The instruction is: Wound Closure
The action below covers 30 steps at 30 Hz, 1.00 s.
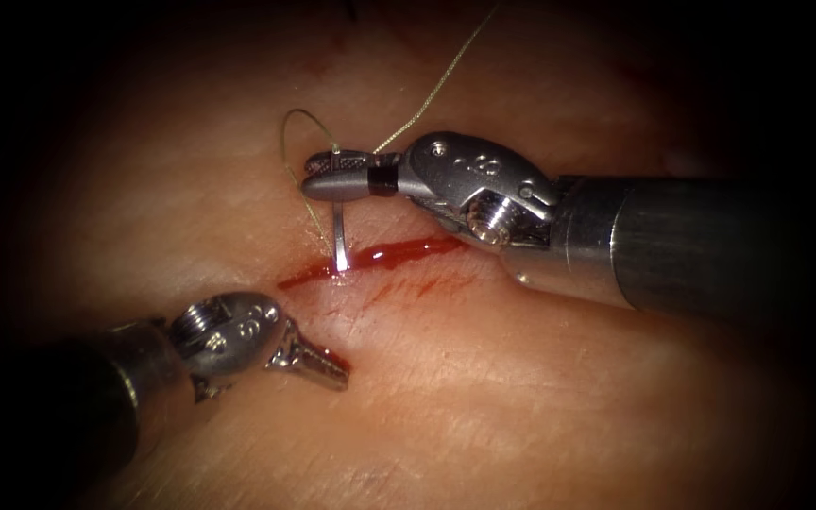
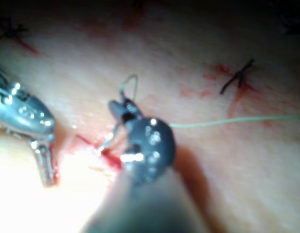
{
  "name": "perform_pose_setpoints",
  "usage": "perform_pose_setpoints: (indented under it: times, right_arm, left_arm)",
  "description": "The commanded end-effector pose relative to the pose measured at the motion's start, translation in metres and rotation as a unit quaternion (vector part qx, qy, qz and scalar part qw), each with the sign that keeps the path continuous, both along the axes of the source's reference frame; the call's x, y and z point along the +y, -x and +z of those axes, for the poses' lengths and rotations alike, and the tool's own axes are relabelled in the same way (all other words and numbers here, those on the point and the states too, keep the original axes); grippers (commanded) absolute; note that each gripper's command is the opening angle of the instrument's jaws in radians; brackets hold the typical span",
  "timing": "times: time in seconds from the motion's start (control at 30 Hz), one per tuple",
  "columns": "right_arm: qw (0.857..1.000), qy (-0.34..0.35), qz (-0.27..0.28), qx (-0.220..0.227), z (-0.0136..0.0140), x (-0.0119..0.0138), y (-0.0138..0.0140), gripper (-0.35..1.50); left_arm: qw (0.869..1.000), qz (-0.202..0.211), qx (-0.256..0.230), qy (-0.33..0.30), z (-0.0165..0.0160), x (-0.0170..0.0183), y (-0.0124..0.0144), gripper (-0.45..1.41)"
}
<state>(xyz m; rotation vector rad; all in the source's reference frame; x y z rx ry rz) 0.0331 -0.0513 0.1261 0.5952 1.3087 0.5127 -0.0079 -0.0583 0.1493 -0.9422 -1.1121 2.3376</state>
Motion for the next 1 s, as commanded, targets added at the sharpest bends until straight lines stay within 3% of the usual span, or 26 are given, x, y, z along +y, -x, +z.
perform_pose_setpoints:
  times: [0.03,0.4,1.0]
  right_arm:
    - [1.000,0.001,-0.006,0.004,0.0004,0.0003,-0.0007,-0.35]
    - [0.999,-0.026,-0.041,0.019,0.0006,-0.0003,-0.0008,-0.35]
    - [0.988,-0.151,-0.028,0.009,0.0005,-0.0004,-0.0015,-0.35]
  left_arm:
    - [1.000,0.000,-0.001,0.001,0.0007,0.0002,0.0004,-0.03]
    - [1.000,0.002,-0.001,0.000,0.0007,0.0002,0.0004,-0.06]
    - [1.000,0.004,-0.002,0.001,0.0009,0.0001,-0.0001,-0.10]
